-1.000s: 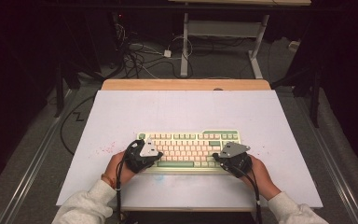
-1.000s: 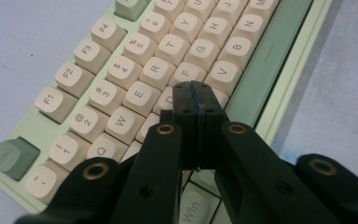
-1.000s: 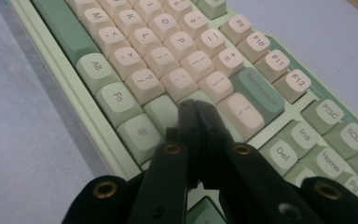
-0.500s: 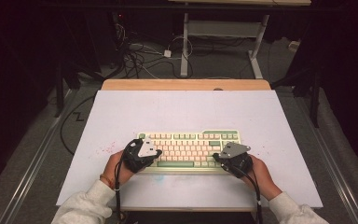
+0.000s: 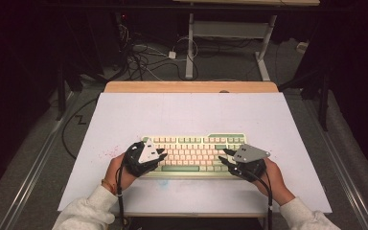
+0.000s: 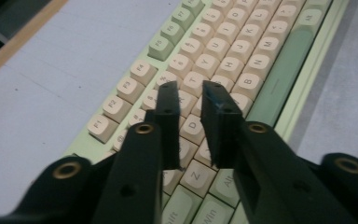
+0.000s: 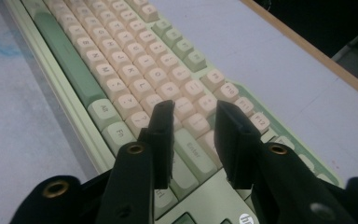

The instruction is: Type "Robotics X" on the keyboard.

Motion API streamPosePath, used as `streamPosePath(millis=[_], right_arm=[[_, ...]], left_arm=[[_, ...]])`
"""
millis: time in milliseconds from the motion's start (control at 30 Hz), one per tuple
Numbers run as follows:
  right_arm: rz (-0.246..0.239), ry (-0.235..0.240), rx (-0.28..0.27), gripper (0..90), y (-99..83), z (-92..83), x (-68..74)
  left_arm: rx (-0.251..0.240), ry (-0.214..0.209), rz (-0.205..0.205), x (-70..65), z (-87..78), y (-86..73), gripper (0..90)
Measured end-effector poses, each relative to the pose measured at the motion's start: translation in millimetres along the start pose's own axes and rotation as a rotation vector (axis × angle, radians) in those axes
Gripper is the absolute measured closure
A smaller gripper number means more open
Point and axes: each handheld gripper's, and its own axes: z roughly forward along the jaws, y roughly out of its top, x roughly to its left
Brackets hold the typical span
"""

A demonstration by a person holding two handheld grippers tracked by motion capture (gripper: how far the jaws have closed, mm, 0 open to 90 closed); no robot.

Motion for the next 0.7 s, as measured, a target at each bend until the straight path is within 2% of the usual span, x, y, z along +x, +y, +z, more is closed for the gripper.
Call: streamPosePath(millis=[33,100,167,267,400,433,467,567,633,700], right_arm=[[0.007,-0.011,-0.01,60.2,0.2,-0.6,-0.1],[0.014,-0.02,-0.023,54.3,0.1,-1.6,-1.0],[0.022,-0.044,-0.028,47.8,-0.3,-1.7,-1.0],[0.031,-0.067,-0.039,37.7,-1.0,-1.4,-1.4],[0.039,-0.079,-0.048,30.1,-1.6,-0.9,-1.5],[0.044,-0.09,-0.055,28.4,-1.9,-1.2,-0.9],[0.046,-0.097,-0.063,26.4,-2.1,-1.3,-1.0],[0.054,-0.095,-0.06,17.0,-1.5,-1.6,-1.5],[0.052,-0.102,-0.063,16.3,-1.5,-2.5,-1.5],[0.063,-0.108,-0.077,16.3,-1.5,-4.1,-2.1]], left_arm=[[0.0,0.0,0.0,-0.2,0.2,0.0,72.1],[-0.005,0.017,0.009,-1.7,0.4,-0.3,64.6],[-0.005,0.039,0.008,-2.5,0.8,-0.2,52.4],[-0.02,0.051,-0.005,-2.5,1.3,-0.8,41.4],[-0.026,0.081,-0.019,-4.5,4.1,-2.1,34.8],[-0.027,0.11,-0.019,-6.1,4.9,-2.3,29.4],[-0.029,0.121,-0.018,-7.1,5.4,-2.6,23.2],[-0.031,0.109,-0.003,-9.4,6.1,-2.7,21.3],[-0.035,0.117,0.006,-10.7,5.3,-2.3,16.6],[-0.046,0.121,0.009,-10.9,2.8,-2.2,15.9]])
